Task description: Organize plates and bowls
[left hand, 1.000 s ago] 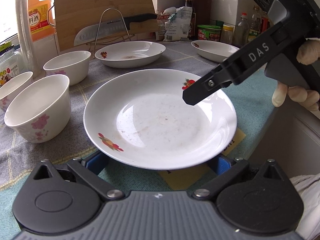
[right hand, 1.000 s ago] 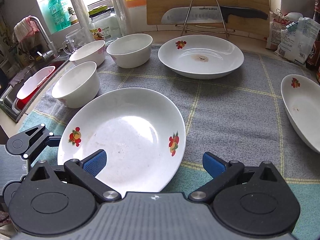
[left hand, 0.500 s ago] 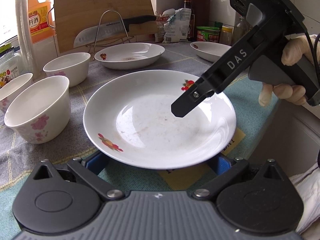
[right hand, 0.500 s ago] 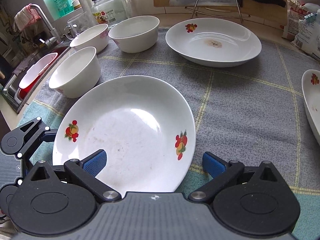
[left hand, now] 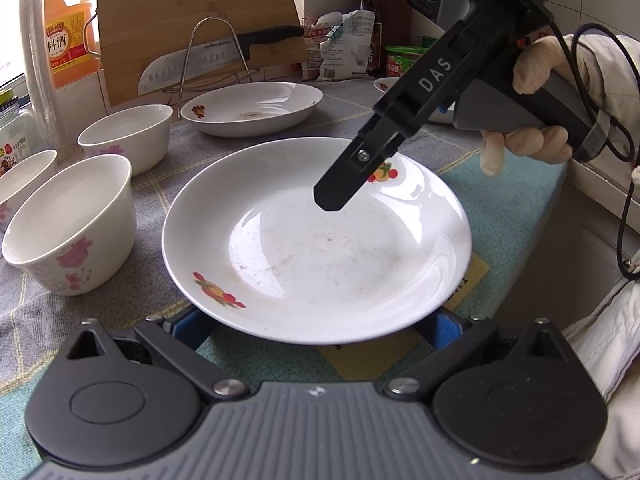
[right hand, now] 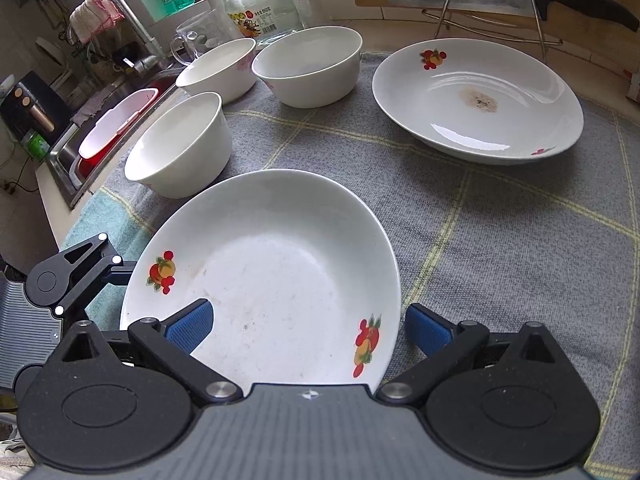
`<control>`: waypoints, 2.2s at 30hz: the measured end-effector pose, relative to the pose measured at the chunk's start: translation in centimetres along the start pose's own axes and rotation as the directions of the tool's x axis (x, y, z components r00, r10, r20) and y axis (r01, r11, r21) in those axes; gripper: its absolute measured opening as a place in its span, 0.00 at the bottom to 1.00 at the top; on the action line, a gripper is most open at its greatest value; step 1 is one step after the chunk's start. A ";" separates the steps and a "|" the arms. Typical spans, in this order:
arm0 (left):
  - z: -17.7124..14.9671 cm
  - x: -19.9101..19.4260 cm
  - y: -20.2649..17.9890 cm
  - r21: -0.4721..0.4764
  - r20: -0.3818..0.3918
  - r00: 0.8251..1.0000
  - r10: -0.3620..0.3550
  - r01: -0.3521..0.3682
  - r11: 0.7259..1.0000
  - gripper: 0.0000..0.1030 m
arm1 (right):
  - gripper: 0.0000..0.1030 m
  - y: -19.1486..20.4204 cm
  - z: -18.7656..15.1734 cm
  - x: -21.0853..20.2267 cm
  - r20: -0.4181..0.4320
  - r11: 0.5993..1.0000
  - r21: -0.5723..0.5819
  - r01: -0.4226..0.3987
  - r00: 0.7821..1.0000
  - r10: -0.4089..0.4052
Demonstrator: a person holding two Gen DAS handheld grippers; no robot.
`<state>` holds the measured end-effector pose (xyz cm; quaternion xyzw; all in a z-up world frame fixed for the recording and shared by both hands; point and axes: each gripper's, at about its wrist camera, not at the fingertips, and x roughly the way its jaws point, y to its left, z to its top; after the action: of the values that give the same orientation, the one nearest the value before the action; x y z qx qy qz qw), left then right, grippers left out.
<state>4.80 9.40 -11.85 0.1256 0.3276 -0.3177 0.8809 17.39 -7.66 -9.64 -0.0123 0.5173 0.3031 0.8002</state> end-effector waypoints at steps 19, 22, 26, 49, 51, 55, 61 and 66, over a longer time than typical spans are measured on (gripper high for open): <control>0.0 -0.1 0.6 0.041 0.005 0.999 -0.048 0.048 0.998 1.00 | 1.00 -0.5 2.3 1.1 -0.074 0.996 -0.038 -0.082 0.994 0.079; 0.1 -0.1 0.6 0.047 0.002 0.999 -0.054 0.053 0.997 1.00 | 1.00 -0.7 2.7 1.2 -0.093 0.995 -0.031 -0.097 0.991 0.094; 0.2 0.0 0.7 0.053 -0.001 0.998 -0.061 0.061 0.997 1.00 | 1.00 -0.5 3.0 1.3 -0.125 0.992 -0.037 -0.119 0.986 0.114; 0.5 0.1 0.6 0.057 -0.022 0.998 -0.063 0.064 0.996 1.00 | 1.00 -0.3 3.5 1.6 -0.172 0.990 -0.029 -0.140 0.976 0.133; 0.5 0.2 0.6 0.058 -0.028 0.998 -0.062 0.064 0.996 0.99 | 1.00 -0.2 3.5 1.6 -0.174 0.990 -0.028 -0.138 0.976 0.131; 0.7 0.1 0.5 0.066 -0.035 0.998 -0.057 0.059 0.996 0.99 | 1.00 -0.2 3.4 1.5 -0.176 0.990 -0.028 -0.142 0.975 0.135; 1.2 -0.1 0.4 0.062 -0.038 0.998 -0.056 0.058 0.996 0.99 | 1.00 -0.2 3.4 1.2 -0.173 0.989 -0.036 -0.144 0.976 0.136; 1.7 -0.5 0.3 0.055 -0.039 0.998 -0.056 0.058 0.997 0.99 | 1.00 -0.2 3.3 0.4 -0.159 0.988 -0.042 -0.148 0.977 0.140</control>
<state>5.58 9.17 -10.28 0.1468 0.3385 -0.3492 0.8614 20.38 -6.53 -8.52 -0.0200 0.5693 0.3722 0.7328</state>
